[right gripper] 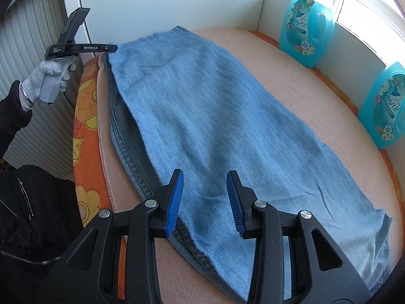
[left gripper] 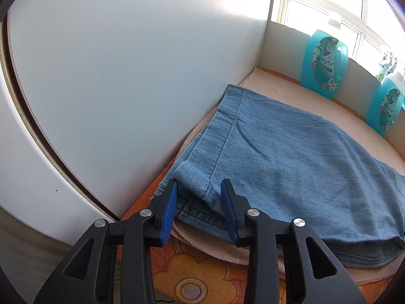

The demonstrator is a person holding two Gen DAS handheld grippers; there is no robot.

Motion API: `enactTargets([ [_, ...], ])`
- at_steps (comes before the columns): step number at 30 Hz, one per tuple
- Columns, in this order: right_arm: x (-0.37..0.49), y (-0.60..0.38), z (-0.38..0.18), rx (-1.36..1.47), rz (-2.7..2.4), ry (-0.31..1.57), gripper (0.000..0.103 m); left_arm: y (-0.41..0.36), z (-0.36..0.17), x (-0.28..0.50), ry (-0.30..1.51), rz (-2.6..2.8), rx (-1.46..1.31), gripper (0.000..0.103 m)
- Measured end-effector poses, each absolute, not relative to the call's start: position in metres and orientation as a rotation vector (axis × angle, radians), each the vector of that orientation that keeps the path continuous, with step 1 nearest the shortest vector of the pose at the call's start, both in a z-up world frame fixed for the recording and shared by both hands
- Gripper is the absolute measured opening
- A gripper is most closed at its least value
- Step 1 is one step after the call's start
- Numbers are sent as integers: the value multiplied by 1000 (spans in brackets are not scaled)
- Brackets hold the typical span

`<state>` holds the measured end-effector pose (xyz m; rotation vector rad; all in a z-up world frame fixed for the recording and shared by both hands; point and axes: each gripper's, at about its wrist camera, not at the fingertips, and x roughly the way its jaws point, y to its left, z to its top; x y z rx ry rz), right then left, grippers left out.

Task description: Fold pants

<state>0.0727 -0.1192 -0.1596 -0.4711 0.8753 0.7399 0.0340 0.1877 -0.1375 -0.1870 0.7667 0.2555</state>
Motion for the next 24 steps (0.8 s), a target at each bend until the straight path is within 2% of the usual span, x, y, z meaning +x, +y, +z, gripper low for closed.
enactTargets([
  [1, 72, -117, -161, -479, 750, 878, 37, 187, -138, 36, 769, 258, -184, 12],
  [4, 69, -108, -166, -507, 770, 872, 37, 183, -140, 39, 760, 265, -174, 7],
  [8, 63, -104, -167, -504, 804, 876, 41, 182, -137, 38, 734, 269, -174, 6],
  [11, 56, -102, -164, -491, 835, 853, 53, 185, -134, 34, 719, 271, -182, 6],
  [14, 54, -93, -169, -533, 826, 832, 53, 186, -128, 31, 699, 270, -188, 6],
  [15, 56, -90, -172, -544, 811, 833, 50, 185, -126, 31, 690, 270, -182, 6],
  [16, 58, -87, -174, -546, 801, 842, 42, 184, -123, 30, 683, 271, -175, 6],
  [17, 60, -85, -174, -534, 815, 857, 13, 183, -120, 29, 671, 274, -168, 6],
  [18, 61, -84, -172, -514, 820, 854, 4, 182, -117, 27, 661, 273, -165, 6],
  [24, 43, -76, -154, -477, 870, 790, 2, 185, -112, 19, 643, 282, -147, 6],
])
